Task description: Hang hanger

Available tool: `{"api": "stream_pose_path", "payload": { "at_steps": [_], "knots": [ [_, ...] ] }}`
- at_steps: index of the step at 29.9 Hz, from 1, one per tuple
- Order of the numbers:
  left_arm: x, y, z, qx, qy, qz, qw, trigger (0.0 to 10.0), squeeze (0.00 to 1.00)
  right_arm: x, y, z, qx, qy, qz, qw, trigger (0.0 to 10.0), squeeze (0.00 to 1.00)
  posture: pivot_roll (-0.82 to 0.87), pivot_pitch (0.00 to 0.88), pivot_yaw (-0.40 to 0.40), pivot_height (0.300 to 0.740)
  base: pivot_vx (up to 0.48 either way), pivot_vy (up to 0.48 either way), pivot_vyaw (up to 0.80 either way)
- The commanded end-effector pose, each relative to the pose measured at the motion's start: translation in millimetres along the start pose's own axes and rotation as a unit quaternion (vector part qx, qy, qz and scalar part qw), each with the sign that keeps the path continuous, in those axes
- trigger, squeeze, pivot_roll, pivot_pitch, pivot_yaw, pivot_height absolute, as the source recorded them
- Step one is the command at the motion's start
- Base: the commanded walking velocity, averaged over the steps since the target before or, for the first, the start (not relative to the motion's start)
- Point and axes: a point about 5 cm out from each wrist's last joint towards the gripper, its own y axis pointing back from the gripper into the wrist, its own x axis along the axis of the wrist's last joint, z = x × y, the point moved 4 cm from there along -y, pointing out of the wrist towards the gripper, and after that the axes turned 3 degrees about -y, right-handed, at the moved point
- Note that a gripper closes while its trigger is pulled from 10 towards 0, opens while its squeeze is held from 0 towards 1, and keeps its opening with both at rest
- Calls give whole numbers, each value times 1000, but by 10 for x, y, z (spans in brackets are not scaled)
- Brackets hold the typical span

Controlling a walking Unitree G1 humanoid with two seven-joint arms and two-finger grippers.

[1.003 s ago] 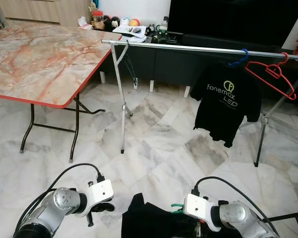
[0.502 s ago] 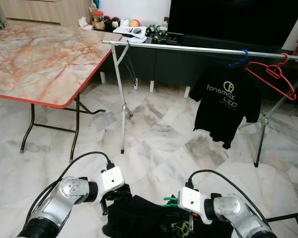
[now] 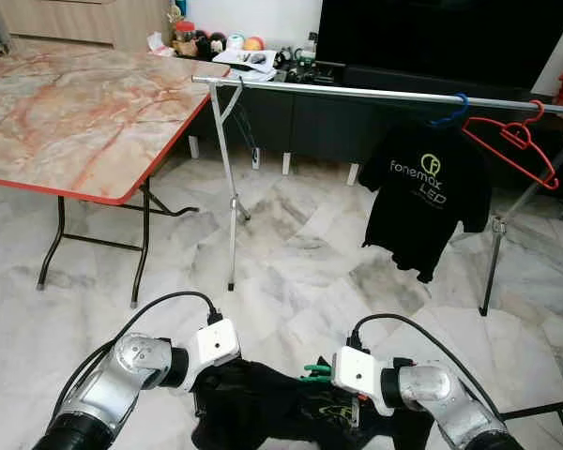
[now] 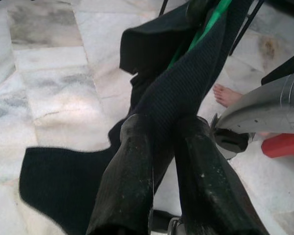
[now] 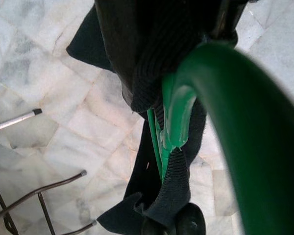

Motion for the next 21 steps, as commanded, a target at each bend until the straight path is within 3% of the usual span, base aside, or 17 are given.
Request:
{"api": "stream_pose_path", "payload": {
  "at_steps": [1,4,5,18,21],
  "knots": [
    [37,10,7,-4,-5,4,1000,10000,0,70,4,49,-4,12,11,1000,10000,0,99,66,-59,740,0,0,0],
    [42,-10,-9,4,-24,-4,1000,10000,0,101,0,54,-5,10,20,1000,10000,0,97,66,-59,740,0,0,0],
    [53,-22,-11,6,-31,-2,1000,10000,1000,109,1,58,-5,10,22,1000,10000,0,91,65,-59,740,0,0,0],
    [35,-46,142,-41,0,0,999,10000,1000,104,4,60,-7,13,21,1000,10000,0,93,70,-58,740,0,0,0],
    [34,-77,176,-49,1,0,999,10000,1000,187,5,110,-14,19,34,999,10000,0,89,69,-57,740,0,0,0]
  ]
}}
